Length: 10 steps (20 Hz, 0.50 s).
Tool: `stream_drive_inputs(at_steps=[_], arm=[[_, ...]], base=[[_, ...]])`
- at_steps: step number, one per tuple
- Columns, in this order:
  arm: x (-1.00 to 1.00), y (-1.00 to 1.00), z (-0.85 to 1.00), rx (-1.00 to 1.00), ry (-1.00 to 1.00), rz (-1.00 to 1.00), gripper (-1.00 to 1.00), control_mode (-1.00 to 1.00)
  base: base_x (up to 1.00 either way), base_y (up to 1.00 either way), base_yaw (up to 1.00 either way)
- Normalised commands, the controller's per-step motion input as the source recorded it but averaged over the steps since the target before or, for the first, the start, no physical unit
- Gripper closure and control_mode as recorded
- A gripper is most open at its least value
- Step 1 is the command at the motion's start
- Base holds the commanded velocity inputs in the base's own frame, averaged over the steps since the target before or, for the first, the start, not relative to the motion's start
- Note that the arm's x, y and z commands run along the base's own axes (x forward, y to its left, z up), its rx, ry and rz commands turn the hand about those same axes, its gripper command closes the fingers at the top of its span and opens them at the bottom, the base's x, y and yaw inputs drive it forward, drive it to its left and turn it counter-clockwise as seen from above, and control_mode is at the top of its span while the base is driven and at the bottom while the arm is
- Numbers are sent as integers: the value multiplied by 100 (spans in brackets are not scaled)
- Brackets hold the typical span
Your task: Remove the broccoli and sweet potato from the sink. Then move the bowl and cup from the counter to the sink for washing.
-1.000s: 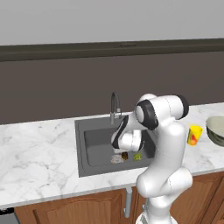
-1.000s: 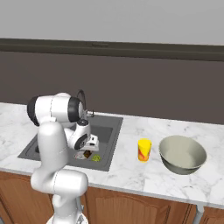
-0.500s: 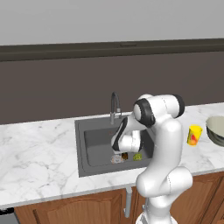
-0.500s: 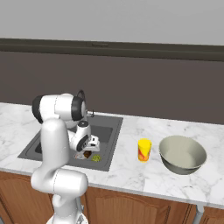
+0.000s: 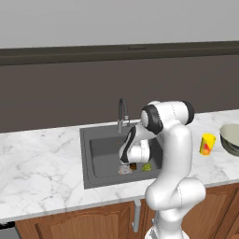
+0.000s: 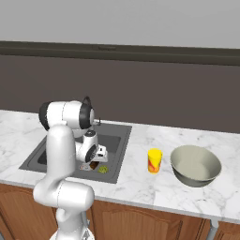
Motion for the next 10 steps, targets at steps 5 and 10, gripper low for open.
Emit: stream_drive_inputs(at_steps=[5, 10], arm=[[16, 0, -10, -1, 0, 0, -100, -100], [14, 0, -11, -1, 0, 0, -100, -100]], base=[[0, 0, 0], [0, 0, 0]])
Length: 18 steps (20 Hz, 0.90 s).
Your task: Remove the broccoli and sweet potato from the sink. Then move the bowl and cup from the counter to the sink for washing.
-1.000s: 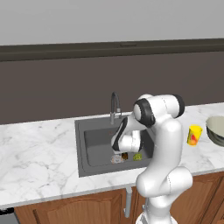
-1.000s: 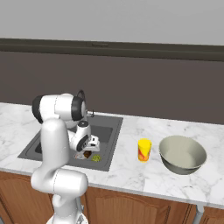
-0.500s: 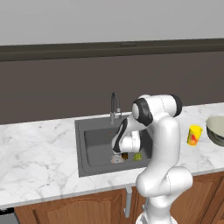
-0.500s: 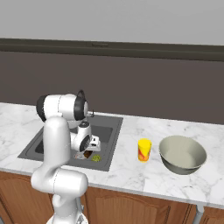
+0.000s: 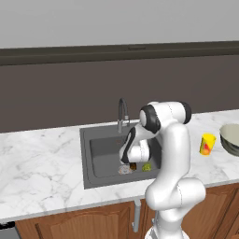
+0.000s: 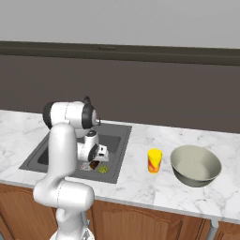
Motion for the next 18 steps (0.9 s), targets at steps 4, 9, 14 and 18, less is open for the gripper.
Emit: stream_drive_inputs(at_steps=[4, 9, 14, 18], arm=[[10, 0, -13, -1, 0, 0, -100, -100], [10, 0, -14, -1, 0, 0, -100, -100], [9, 1, -13, 0, 0, 0, -100, -100], [7, 2, -12, 0, 0, 0, 100, -100]], base=[[0, 0, 0], [0, 0, 0], [0, 0, 0], [0, 0, 0]])
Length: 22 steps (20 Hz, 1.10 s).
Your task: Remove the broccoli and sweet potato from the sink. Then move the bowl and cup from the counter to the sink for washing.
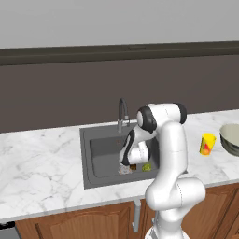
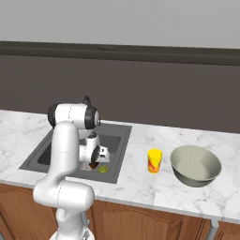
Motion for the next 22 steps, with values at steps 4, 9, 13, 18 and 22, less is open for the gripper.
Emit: stream_drive_inputs(at_steps=[4, 9, 13, 18, 22], arm=[[3, 0, -9, 0, 0, -3, 100, -100], [2, 0, -8, 0, 0, -2, 100, -100], [-4, 0, 2, 0, -4, 0, 100, -100], [-6, 0, 5, 0, -9, 0, 100, -100], [-7, 0, 8, 2, -12, 0, 100, -100]], base=[[0, 0, 0], [0, 0, 0], [0, 0, 0], [0, 0, 0], [0, 0, 0]])
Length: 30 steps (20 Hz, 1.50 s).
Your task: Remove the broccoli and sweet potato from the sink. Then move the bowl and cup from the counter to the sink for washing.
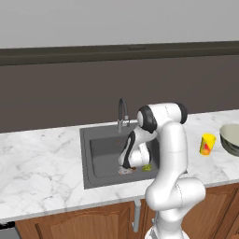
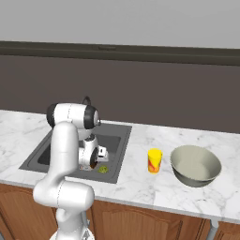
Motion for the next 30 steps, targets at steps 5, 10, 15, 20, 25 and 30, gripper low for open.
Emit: stream_drive_inputs(at_steps=[5, 10, 15, 20, 25, 30], arm=[[-6, 0, 13, 6, -7, 0, 100, -100], [0, -1, 16, 4, -1, 0, 100, -100], [1, -4, 21, 1, -1, 0, 100, -100], [0, -3, 18, 2, -1, 0, 100, -100], [-1, -1, 14, 8, 0, 0, 100, -100], [0, -4, 19, 9, 0, 0, 100, -100]], base=[[0, 0, 0], [0, 0, 0], [0, 0, 0], [0, 0, 0], [0, 0, 0], [0, 0, 0]])
